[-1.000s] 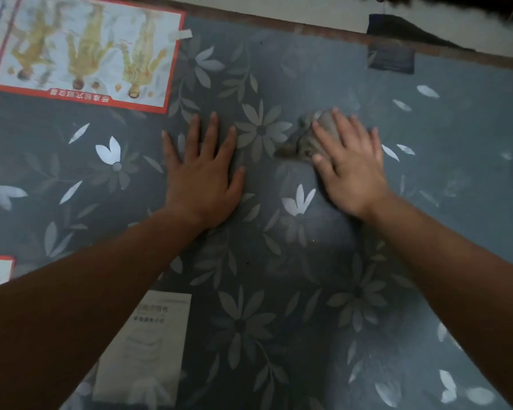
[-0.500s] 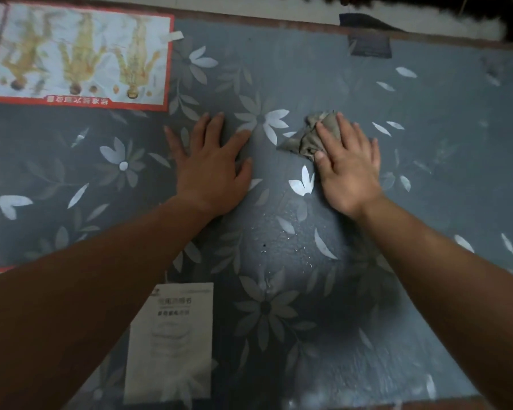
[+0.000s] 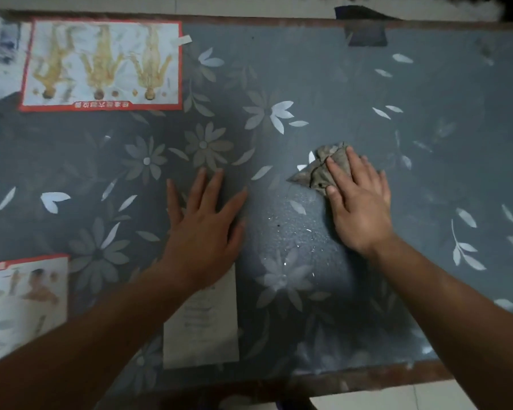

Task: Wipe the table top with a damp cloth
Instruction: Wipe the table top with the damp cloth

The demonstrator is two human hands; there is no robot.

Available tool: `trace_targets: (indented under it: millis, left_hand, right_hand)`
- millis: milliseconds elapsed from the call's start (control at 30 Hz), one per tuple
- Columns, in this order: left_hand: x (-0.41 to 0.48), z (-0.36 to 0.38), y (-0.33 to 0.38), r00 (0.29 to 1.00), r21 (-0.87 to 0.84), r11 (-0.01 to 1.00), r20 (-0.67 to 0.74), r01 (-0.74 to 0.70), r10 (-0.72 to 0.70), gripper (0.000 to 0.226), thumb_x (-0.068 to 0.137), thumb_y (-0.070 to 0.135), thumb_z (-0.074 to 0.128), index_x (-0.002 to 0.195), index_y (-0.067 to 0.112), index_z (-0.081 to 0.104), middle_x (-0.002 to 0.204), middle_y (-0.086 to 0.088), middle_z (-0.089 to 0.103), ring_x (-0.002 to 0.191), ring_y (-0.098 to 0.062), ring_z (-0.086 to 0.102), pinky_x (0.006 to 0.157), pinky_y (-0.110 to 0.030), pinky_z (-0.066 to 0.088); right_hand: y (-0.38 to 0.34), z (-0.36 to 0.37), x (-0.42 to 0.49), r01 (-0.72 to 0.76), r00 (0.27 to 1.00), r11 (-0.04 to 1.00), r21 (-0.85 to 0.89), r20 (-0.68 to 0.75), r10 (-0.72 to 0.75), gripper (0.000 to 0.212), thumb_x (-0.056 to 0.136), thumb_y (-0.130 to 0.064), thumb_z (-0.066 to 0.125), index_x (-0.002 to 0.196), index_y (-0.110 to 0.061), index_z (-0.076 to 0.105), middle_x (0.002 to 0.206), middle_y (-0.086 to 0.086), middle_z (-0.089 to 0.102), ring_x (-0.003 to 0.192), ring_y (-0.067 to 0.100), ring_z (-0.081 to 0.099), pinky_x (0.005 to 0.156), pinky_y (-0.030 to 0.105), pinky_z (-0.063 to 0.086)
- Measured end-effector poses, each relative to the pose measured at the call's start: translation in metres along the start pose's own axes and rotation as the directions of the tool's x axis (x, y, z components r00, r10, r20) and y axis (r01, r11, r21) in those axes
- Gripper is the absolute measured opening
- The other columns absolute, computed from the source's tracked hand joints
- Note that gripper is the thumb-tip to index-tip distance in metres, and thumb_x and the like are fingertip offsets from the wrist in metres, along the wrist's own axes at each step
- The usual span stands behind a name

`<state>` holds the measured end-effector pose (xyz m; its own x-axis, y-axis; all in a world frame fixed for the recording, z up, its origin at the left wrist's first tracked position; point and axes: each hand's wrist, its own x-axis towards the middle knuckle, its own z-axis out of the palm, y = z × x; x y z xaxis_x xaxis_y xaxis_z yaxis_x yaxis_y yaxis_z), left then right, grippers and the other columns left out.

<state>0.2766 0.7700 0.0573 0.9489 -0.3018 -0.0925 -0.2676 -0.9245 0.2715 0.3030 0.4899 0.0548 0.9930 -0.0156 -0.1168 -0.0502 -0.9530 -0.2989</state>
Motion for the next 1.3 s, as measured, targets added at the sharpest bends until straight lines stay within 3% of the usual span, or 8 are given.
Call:
trace_targets:
  millis: [200, 400, 533, 667, 767, 967, 1167, 1300]
  left_hand:
    - [-0.021, 0.011, -0.014, 0.998, 0.029, 0.998, 0.043, -0.056, 0.055, 0.061, 0.098, 0.054, 0.024, 0.157, 0.037, 0.026, 0.170, -0.007, 0.012, 0.157, -0.032, 0.000, 0.118, -0.070, -0.002]
    - [-0.020, 0.014, -0.021, 0.997, -0.079, 0.995, 0.047, -0.057, 0.061, 0.061, 0.098, 0.053, 0.024, 0.156, 0.036, 0.025, 0.171, -0.004, 0.008, 0.157, -0.023, -0.009, 0.120, -0.062, -0.012]
    - [-0.027, 0.007, -0.023, 0.997, -0.177, 0.981, 0.012, -0.074, 0.078, 0.058, 0.097, 0.046, 0.030, 0.149, 0.024, 0.043, 0.168, -0.011, 0.019, 0.157, -0.025, 0.003, 0.123, -0.061, -0.004]
    - [-0.040, 0.007, -0.025, 0.990, -0.115, 0.983, 0.007, -0.140, 0.142, 0.056, 0.099, 0.043, 0.030, 0.150, 0.024, 0.044, 0.167, -0.012, 0.024, 0.157, -0.029, 0.007, 0.121, -0.065, 0.004]
    - [-0.042, 0.009, -0.028, 0.985, -0.050, 0.984, 0.006, -0.173, 0.173, 0.057, 0.100, 0.043, 0.028, 0.153, 0.024, 0.039, 0.167, -0.011, 0.023, 0.157, -0.030, 0.008, 0.121, -0.066, 0.008]
    - [-0.041, 0.011, -0.031, 0.983, -0.009, 0.984, 0.049, -0.176, 0.176, 0.060, 0.100, 0.042, 0.025, 0.157, 0.025, 0.030, 0.169, -0.011, 0.015, 0.157, -0.029, 0.002, 0.122, -0.065, 0.004]
    - [-0.041, 0.007, -0.030, 0.983, -0.013, 0.986, 0.077, -0.168, 0.168, 0.063, 0.097, 0.041, 0.024, 0.157, 0.022, 0.030, 0.170, -0.010, 0.012, 0.157, -0.028, -0.002, 0.122, -0.064, 0.000]
    - [-0.041, 0.009, -0.029, 0.988, -0.077, 0.987, 0.048, -0.140, 0.144, 0.067, 0.095, 0.042, 0.026, 0.156, 0.017, 0.030, 0.169, -0.007, 0.016, 0.157, -0.025, 0.002, 0.123, -0.061, -0.002]
  right_hand:
    - [-0.023, 0.020, -0.070, 0.182, 0.983, 0.983, -0.023, 0.038, -0.181, 0.051, 0.102, -0.036, 0.033, 0.153, -0.030, 0.037, 0.166, 0.001, 0.021, 0.153, 0.027, 0.016, 0.123, 0.054, 0.011]
    - [-0.021, 0.008, -0.035, -0.147, 0.980, 0.961, 0.236, -0.096, 0.174, 0.044, 0.106, -0.026, 0.042, 0.150, -0.026, 0.044, 0.163, -0.001, 0.030, 0.151, 0.023, 0.023, 0.124, 0.048, 0.011]
    - [-0.043, 0.012, -0.086, -0.141, 0.970, 0.873, 0.467, -0.109, 0.215, 0.042, 0.106, -0.023, 0.039, 0.147, -0.027, 0.046, 0.158, -0.003, 0.039, 0.150, 0.019, 0.026, 0.123, 0.052, 0.017]
    - [-0.078, 0.038, -0.141, 0.024, 1.000, 0.993, 0.117, 0.000, -0.025, 0.049, 0.103, -0.041, 0.030, 0.151, -0.037, 0.032, 0.165, -0.006, 0.017, 0.155, 0.020, 0.007, 0.124, 0.049, 0.002]
    - [-0.084, 0.047, -0.140, 0.162, 0.987, 0.982, -0.099, 0.026, -0.161, 0.057, 0.098, -0.051, 0.038, 0.153, -0.034, 0.033, 0.167, 0.006, 0.019, 0.154, 0.033, 0.012, 0.122, 0.057, 0.007]
    - [-0.067, 0.036, -0.090, -0.108, 0.993, 0.987, -0.121, -0.050, 0.102, 0.060, 0.100, -0.053, 0.029, 0.157, -0.036, 0.022, 0.169, 0.005, 0.009, 0.154, 0.032, 0.005, 0.123, 0.055, 0.001]
    - [-0.071, 0.042, -0.133, 0.204, 0.978, 0.959, -0.197, 0.090, -0.190, 0.060, 0.100, -0.055, 0.030, 0.157, -0.036, 0.022, 0.168, 0.005, 0.012, 0.154, 0.032, 0.010, 0.123, 0.056, 0.005]
    - [-0.083, 0.036, -0.029, -0.103, 0.995, 0.990, -0.097, -0.015, 0.102, 0.059, 0.100, -0.055, 0.027, 0.157, -0.042, 0.016, 0.169, 0.002, 0.006, 0.154, 0.034, 0.004, 0.123, 0.056, -0.002]
